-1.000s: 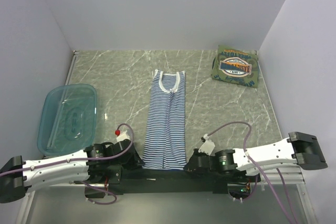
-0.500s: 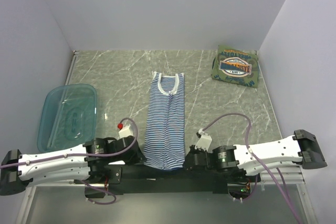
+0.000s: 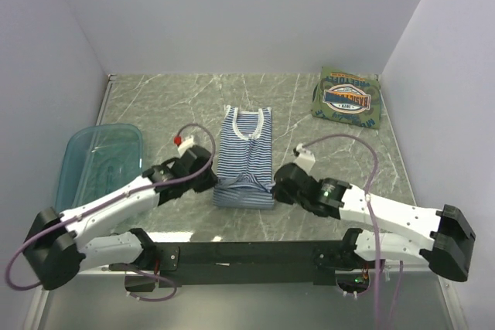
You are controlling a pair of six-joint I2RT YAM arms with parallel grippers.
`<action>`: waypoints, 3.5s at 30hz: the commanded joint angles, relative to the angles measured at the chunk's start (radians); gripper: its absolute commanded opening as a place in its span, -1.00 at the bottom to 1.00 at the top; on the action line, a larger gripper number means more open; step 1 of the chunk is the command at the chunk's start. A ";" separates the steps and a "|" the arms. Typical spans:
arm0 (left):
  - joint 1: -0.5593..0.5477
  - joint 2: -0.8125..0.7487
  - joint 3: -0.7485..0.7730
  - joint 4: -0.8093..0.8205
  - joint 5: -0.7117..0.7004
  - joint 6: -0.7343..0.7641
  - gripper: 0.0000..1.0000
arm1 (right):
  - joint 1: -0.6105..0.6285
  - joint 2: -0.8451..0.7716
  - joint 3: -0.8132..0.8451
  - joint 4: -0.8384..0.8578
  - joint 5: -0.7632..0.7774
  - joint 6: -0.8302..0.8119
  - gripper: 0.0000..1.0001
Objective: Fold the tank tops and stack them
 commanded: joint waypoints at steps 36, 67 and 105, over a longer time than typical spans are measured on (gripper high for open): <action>0.208 0.236 -0.038 0.327 0.206 0.230 -0.01 | -0.301 0.336 0.097 0.246 -0.195 -0.339 0.06; 0.191 0.250 -0.092 0.499 0.185 0.243 -0.04 | -0.218 0.367 0.002 0.352 -0.154 -0.236 0.02; 0.147 -0.009 -0.359 0.318 0.232 0.123 -0.67 | -0.045 0.300 -0.195 0.321 -0.174 -0.119 -0.45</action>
